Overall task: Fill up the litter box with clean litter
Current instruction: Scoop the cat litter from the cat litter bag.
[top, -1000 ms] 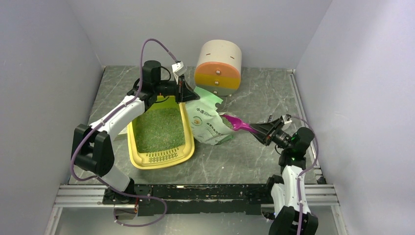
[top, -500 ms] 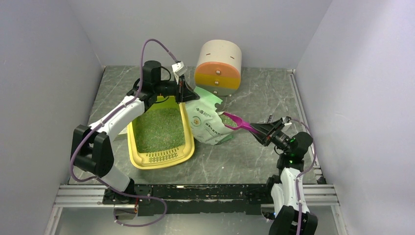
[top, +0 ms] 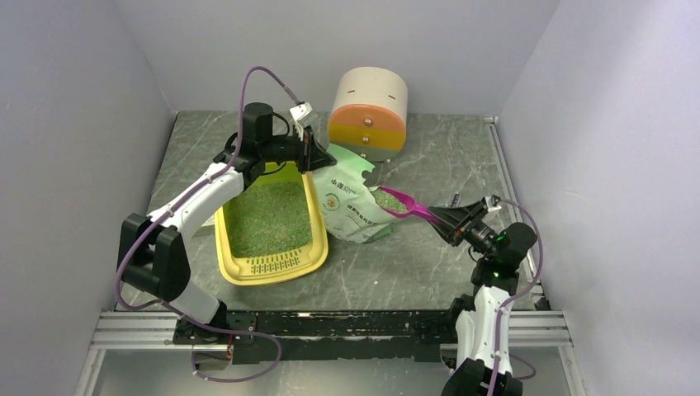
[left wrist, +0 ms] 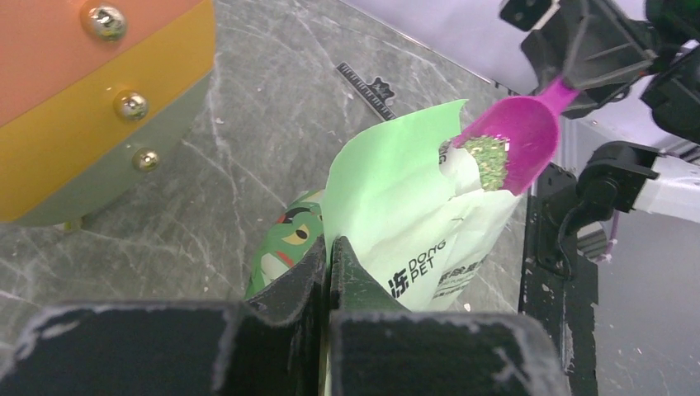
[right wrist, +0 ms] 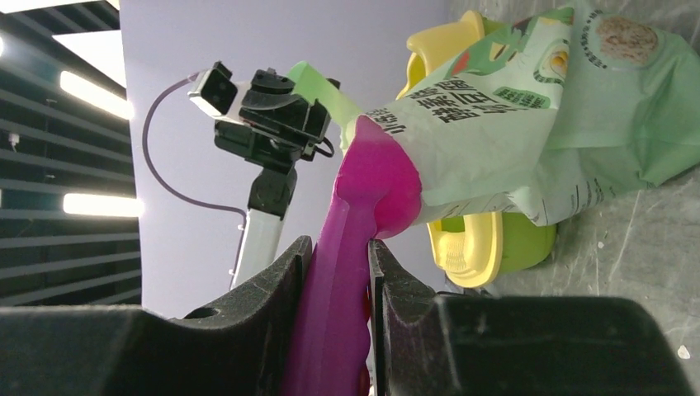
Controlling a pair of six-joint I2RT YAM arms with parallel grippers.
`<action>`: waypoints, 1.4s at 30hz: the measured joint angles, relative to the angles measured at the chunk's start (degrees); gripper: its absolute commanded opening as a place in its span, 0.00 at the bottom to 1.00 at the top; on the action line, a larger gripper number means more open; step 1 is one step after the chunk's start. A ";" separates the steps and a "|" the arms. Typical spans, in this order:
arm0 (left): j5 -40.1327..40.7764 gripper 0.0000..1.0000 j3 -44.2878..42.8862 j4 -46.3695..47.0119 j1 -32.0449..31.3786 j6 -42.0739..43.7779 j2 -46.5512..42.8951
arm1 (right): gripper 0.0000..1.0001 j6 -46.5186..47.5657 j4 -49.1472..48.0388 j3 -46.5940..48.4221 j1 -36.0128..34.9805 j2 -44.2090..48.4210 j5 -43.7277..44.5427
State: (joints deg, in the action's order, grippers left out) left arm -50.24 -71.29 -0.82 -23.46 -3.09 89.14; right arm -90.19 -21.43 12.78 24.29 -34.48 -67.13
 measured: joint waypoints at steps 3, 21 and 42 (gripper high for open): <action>2.34 0.05 0.00 -0.13 0.00 -0.37 0.00 | 0.00 0.26 0.61 2.34 0.26 -0.48 -0.04; 8.83 0.05 0.00 0.74 0.00 -4.61 1.07 | 0.00 -0.59 1.46 6.97 0.98 -3.89 -0.55; 6.95 0.58 -0.28 0.57 0.00 -5.27 1.25 | 0.00 0.85 2.78 16.61 -8.33 -7.82 -0.87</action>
State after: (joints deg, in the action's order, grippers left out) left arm -43.29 -71.57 -0.25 -23.46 -8.36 90.39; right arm -89.34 -18.65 29.39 15.97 -42.30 -68.01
